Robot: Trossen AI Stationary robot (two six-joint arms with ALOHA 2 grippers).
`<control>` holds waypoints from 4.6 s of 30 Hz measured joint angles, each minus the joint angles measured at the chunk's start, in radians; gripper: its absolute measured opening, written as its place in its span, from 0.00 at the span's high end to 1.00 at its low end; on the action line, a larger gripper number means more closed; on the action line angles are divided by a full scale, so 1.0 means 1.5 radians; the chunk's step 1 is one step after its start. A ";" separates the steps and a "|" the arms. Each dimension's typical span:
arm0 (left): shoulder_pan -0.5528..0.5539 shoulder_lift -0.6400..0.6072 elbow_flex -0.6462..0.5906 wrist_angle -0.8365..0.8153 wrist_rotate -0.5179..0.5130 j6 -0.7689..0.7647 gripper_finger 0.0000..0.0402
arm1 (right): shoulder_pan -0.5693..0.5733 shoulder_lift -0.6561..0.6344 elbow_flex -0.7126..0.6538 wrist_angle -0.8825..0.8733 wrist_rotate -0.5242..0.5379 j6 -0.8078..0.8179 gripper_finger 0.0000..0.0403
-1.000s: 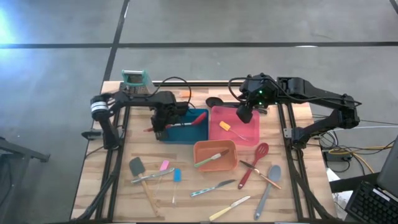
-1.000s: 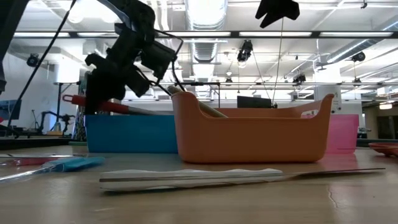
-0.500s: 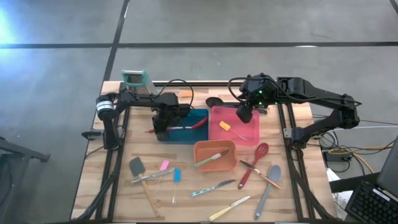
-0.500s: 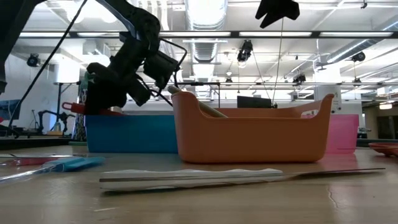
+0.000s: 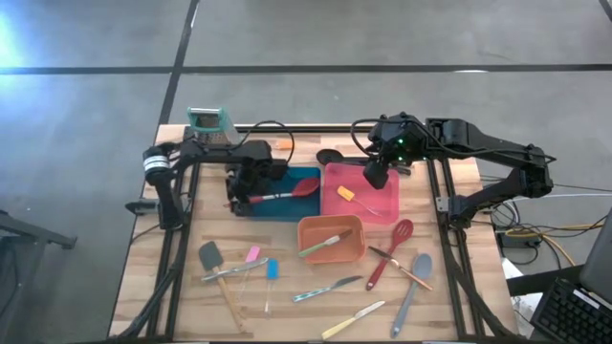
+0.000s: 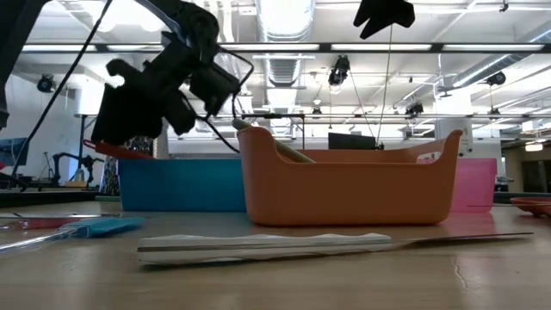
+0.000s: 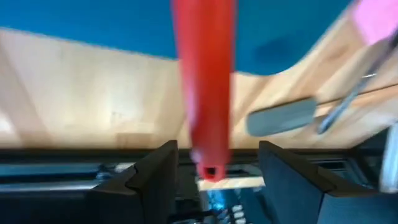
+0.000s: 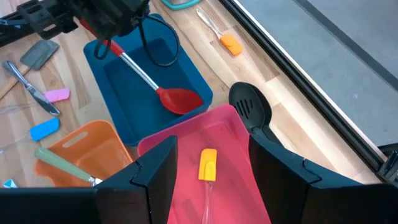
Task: Pick & Place Kitchen Items
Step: Put the red serving spoon into the blue bin, then put the gold knife into the orange bin
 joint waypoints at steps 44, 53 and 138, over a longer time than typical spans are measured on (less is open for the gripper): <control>-0.012 -0.667 -0.004 0.661 -0.059 -0.103 0.43 | 0.204 0.001 -0.034 -0.015 -0.086 0.309 0.62; -0.012 -0.736 -0.177 0.882 -0.066 -0.087 0.43 | 0.364 0.001 -0.126 -0.144 -0.092 0.562 0.66; -0.011 -0.714 -0.239 0.972 -0.084 -0.088 0.43 | 0.559 0.135 -0.418 0.091 -0.131 0.528 0.66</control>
